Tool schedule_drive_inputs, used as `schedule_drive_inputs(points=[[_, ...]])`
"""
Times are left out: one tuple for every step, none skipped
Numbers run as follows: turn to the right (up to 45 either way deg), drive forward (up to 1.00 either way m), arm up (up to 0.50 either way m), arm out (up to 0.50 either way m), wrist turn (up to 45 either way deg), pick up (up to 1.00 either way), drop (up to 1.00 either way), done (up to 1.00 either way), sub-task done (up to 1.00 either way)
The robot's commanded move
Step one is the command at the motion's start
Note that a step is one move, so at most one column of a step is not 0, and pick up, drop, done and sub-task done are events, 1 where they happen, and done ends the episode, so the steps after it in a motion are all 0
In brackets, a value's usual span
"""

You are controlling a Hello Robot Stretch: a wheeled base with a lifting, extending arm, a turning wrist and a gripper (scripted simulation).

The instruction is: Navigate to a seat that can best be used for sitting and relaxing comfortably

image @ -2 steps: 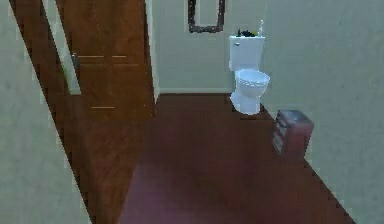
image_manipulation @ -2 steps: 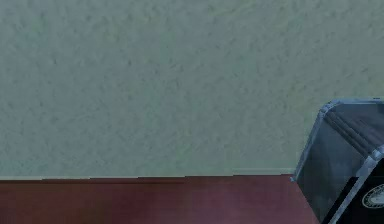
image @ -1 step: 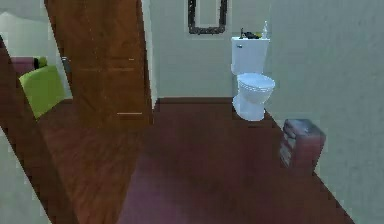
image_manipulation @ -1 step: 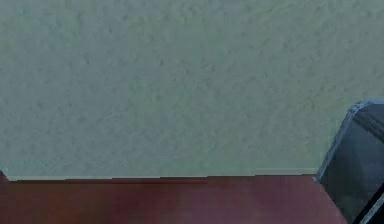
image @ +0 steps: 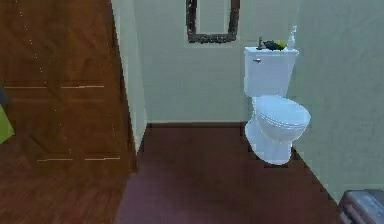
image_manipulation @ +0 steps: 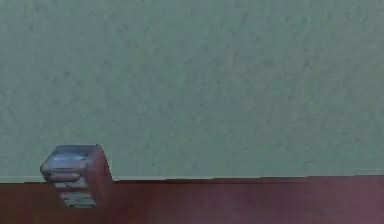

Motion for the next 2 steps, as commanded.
schedule_drive_inputs(points=[[-42.0,0.0,0.0,0.0,0.0,0.0,0.0,0.0,0.0],[0.0,0.45,0.0,0.0,0.0,0.0,0.0,0.0,0.0]])
